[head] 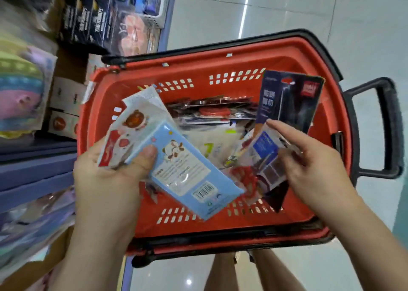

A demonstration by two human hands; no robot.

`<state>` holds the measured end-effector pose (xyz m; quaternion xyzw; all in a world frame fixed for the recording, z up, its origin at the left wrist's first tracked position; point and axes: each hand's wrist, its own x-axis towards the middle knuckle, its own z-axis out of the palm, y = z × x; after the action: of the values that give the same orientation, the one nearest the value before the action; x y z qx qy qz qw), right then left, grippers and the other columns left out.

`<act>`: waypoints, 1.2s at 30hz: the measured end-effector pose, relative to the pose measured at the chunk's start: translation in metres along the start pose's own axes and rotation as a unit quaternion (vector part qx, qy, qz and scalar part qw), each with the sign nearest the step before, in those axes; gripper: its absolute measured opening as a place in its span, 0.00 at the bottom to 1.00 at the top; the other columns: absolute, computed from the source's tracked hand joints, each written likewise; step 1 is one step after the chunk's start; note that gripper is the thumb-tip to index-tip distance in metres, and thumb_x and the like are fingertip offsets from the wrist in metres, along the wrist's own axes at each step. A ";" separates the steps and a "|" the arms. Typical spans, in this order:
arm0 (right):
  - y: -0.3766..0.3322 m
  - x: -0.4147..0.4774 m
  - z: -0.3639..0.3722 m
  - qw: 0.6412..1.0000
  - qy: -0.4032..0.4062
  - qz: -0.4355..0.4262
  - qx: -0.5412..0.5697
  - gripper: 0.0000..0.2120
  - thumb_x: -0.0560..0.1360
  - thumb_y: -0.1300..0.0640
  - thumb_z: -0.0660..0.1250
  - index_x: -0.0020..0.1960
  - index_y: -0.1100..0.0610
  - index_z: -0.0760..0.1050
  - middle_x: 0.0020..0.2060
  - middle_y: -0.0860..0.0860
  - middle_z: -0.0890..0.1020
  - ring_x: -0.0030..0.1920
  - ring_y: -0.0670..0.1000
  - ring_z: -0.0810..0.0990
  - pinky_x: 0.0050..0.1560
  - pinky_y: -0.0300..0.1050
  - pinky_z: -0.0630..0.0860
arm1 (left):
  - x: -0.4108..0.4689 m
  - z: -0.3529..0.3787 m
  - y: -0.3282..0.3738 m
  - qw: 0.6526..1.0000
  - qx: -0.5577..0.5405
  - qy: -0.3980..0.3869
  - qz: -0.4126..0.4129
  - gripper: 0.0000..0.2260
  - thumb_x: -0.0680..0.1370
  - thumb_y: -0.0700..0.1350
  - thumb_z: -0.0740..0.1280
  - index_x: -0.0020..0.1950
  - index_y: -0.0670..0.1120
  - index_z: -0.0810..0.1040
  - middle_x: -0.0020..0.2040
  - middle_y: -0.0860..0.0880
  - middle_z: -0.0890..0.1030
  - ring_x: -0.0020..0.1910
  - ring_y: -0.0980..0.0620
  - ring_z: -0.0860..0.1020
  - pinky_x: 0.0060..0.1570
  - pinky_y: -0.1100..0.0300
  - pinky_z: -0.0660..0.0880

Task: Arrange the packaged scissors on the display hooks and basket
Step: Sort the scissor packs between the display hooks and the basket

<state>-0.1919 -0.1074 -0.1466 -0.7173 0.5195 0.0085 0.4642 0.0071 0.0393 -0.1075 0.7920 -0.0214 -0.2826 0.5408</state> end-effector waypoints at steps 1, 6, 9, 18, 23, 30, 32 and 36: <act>-0.003 0.002 -0.005 1.000 -0.004 0.000 0.014 0.25 0.80 0.64 0.60 0.65 0.37 0.76 0.48 0.48 0.82 0.42 0.37 0.81 0.41 0.34 0.79 | -0.004 -0.003 0.000 1.000 -0.022 -0.009 -0.001 0.08 0.68 0.44 0.74 0.41 0.58 0.85 0.44 0.52 0.86 0.44 0.47 0.85 0.47 0.42 0.81; -0.016 0.020 -0.011 0.981 0.000 0.118 0.152 0.18 0.79 0.66 0.57 0.43 0.56 0.85 0.35 0.57 0.85 0.29 0.57 0.78 0.31 0.44 0.75 | 0.011 0.005 -0.003 0.979 0.123 -0.150 0.062 0.17 0.75 0.58 0.70 0.58 0.49 0.84 0.58 0.41 0.83 0.57 0.41 0.82 0.57 0.42 0.78; -0.023 0.019 -0.004 0.926 -0.058 0.232 0.292 0.16 0.78 0.65 0.58 0.44 0.62 0.85 0.35 0.58 0.85 0.28 0.49 0.81 0.26 0.37 0.76 | 0.016 0.007 -0.018 0.827 0.257 -0.332 0.373 0.16 0.84 0.53 0.58 0.71 0.56 0.72 0.70 0.55 0.75 0.67 0.53 0.75 0.60 0.44 0.76; -0.030 0.015 0.023 0.864 -0.175 0.232 0.410 0.17 0.68 0.60 0.75 0.55 0.64 0.81 0.49 0.62 0.86 0.49 0.62 0.85 0.53 0.56 0.81 | -0.025 0.031 -0.049 0.808 0.256 -0.351 0.399 0.07 0.74 0.44 0.74 0.51 0.46 0.85 0.58 0.51 0.83 0.63 0.57 0.78 0.69 0.50 0.70; -0.033 0.011 0.031 0.849 -0.105 0.242 0.457 0.11 0.73 0.69 0.70 0.54 0.61 0.81 0.46 0.59 0.87 0.44 0.58 0.87 0.40 0.48 0.82 | -0.030 0.031 -0.023 0.841 0.279 -0.369 0.281 0.20 0.69 0.40 0.70 0.60 0.55 0.79 0.62 0.59 0.79 0.69 0.61 0.71 0.73 0.48 0.61; -0.054 0.001 0.011 0.873 0.034 0.174 0.454 0.11 0.73 0.69 0.71 0.54 0.60 0.80 0.46 0.56 0.87 0.46 0.59 0.87 0.45 0.54 0.83 | -0.041 0.035 0.016 0.962 0.202 -0.158 -0.093 0.20 0.72 0.64 0.65 0.62 0.61 0.72 0.44 0.56 0.82 0.44 0.59 0.81 0.45 0.60 0.76; -0.068 -0.011 0.005 0.886 0.047 0.156 0.434 0.10 0.73 0.67 0.72 0.52 0.58 0.81 0.46 0.54 0.87 0.46 0.57 0.87 0.47 0.54 0.83 | -0.047 0.046 0.021 0.963 0.188 -0.147 -0.127 0.22 0.70 0.65 0.68 0.59 0.57 0.73 0.39 0.53 0.83 0.39 0.56 0.82 0.44 0.53 0.78; -0.094 -0.034 -0.011 0.906 0.060 0.121 0.401 0.09 0.72 0.66 0.73 0.50 0.56 0.82 0.45 0.50 0.87 0.46 0.53 0.87 0.46 0.50 0.83 | -0.060 0.045 0.042 0.971 0.048 -0.088 -0.218 0.09 0.72 0.48 0.75 0.49 0.47 0.81 0.36 0.46 0.85 0.36 0.47 0.84 0.43 0.48 0.81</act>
<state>-0.1416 -0.0866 -0.0619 -0.4019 0.5885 -0.1872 0.6761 -0.0527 0.0041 -0.0572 0.7744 0.0904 -0.4609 0.4240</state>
